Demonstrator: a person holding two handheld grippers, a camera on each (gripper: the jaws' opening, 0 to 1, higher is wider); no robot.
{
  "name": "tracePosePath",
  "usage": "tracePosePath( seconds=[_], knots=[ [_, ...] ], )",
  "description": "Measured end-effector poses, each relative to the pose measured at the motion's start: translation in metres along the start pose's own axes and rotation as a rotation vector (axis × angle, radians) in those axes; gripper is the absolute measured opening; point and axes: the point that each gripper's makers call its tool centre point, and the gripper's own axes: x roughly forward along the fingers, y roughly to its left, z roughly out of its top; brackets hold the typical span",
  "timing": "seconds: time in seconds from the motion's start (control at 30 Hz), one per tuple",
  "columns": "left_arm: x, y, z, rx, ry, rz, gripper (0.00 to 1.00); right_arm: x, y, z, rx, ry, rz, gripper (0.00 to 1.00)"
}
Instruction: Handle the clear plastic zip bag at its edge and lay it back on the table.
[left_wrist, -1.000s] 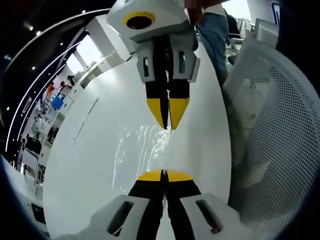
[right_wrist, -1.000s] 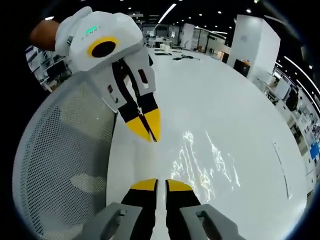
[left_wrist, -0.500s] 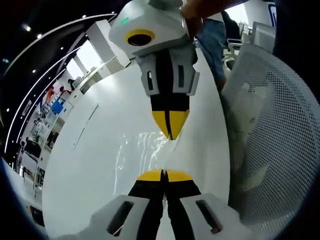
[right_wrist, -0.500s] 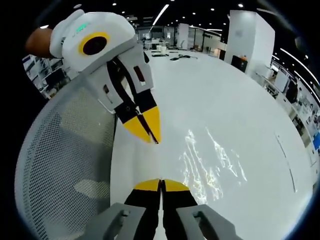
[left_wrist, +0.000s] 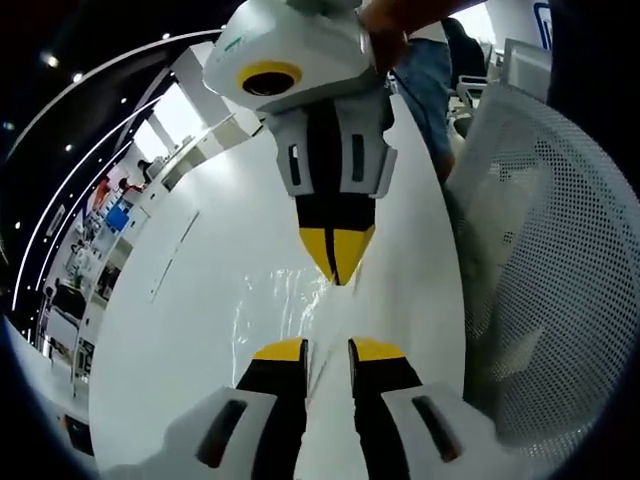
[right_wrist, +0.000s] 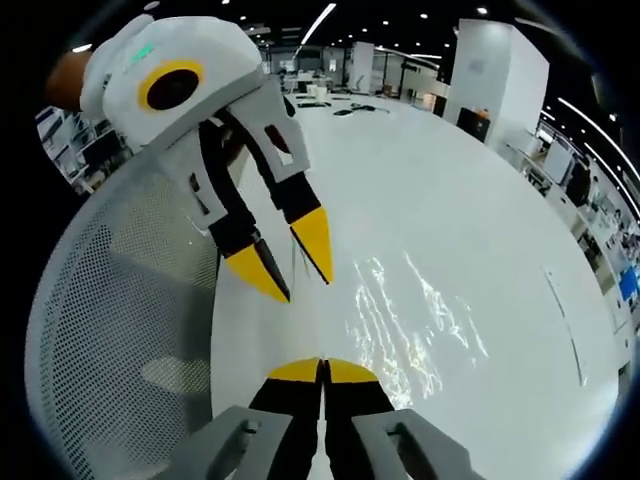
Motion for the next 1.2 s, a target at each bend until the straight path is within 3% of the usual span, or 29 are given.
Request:
tracePosePath(
  seconds=[0.17, 0.37, 0.47, 0.77, 1.03, 1.2],
  knots=[
    [-0.003, -0.001, 0.006, 0.001, -0.019, -0.003, 0.16, 0.005, -0.004, 0.002, 0.009, 0.01, -0.01, 0.0],
    [-0.005, -0.003, 0.013, 0.016, -0.034, -0.011, 0.09, 0.008, -0.005, 0.004, 0.014, 0.012, -0.014, 0.0],
    [-0.002, -0.004, 0.007, 0.013, -0.02, -0.02, 0.08, 0.006, -0.006, 0.005, 0.009, 0.01, -0.017, 0.0],
    [-0.004, -0.004, 0.015, 0.033, -0.026, -0.003, 0.07, 0.004, -0.007, 0.006, 0.009, 0.005, -0.026, 0.0],
    [0.003, -0.006, 0.004, 0.033, -0.003, -0.014, 0.08, 0.001, -0.004, 0.013, -0.014, -0.015, -0.025, 0.0],
    [0.001, -0.007, 0.008, 0.025, 0.005, -0.016, 0.08, -0.002, -0.005, 0.014, -0.014, -0.026, -0.031, 0.0]
  ],
)
